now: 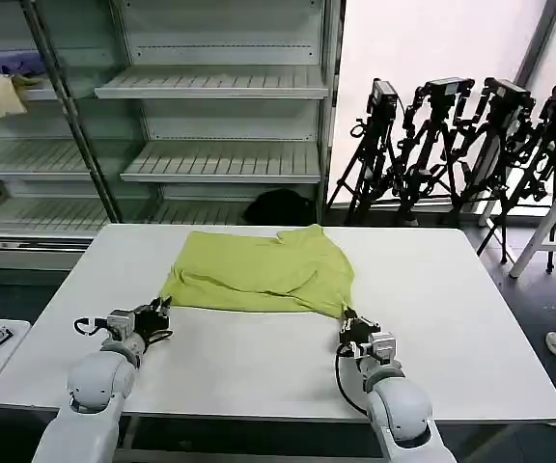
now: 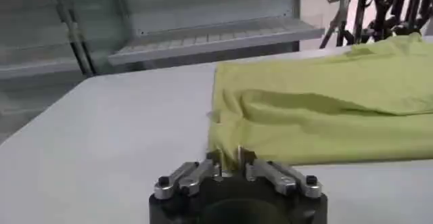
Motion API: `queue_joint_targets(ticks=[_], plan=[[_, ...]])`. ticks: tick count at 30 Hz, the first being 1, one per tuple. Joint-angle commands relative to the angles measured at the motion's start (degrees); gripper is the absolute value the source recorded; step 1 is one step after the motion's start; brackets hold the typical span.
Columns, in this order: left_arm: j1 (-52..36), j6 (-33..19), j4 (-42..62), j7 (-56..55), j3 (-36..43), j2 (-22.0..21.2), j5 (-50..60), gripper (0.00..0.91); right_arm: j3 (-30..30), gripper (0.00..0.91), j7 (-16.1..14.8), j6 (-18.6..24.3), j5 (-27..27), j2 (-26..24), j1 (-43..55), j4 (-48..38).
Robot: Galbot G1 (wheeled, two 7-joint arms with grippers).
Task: Fold and organize the clothes.
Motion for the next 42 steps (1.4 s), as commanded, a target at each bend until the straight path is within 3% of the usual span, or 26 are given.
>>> queue_joint_targets(ticks=[1,9,17,32,42], plan=[[3.74,0.05,-6.86,-1.00,-1.59,0.23,-1.60,0.000,0.31,0.000,0.14,-0.75,2.69,-0.32,-1.62,3.71],[12.96,0.19,-18.42,-1.03,-4.71,0.41,-3.63,0.000,0.71,0.000,-0.43,-2.67,4.32,-1.46,-8.37,12.92],[29.75,0.05,-29.04,-1.20,-8.96,-2.29,-5.54,0.000,0.04,0.000,-0.91,-3.14,2.73,-1.82,-16.41,18.94],[34.32,-0.19,-30.49,-3.49,-14.80,-1.12,-3.81,0.000,-0.25,0.000,-0.56,-3.39,-1.73,-2.49,-28.82,28.48],[36.15,-0.76,-30.45,-3.77,-14.08,-1.33,-2.62,0.000,-1.98,0.000,-1.07,-3.38,-3.87,-2.02,-29.68,27.03]])
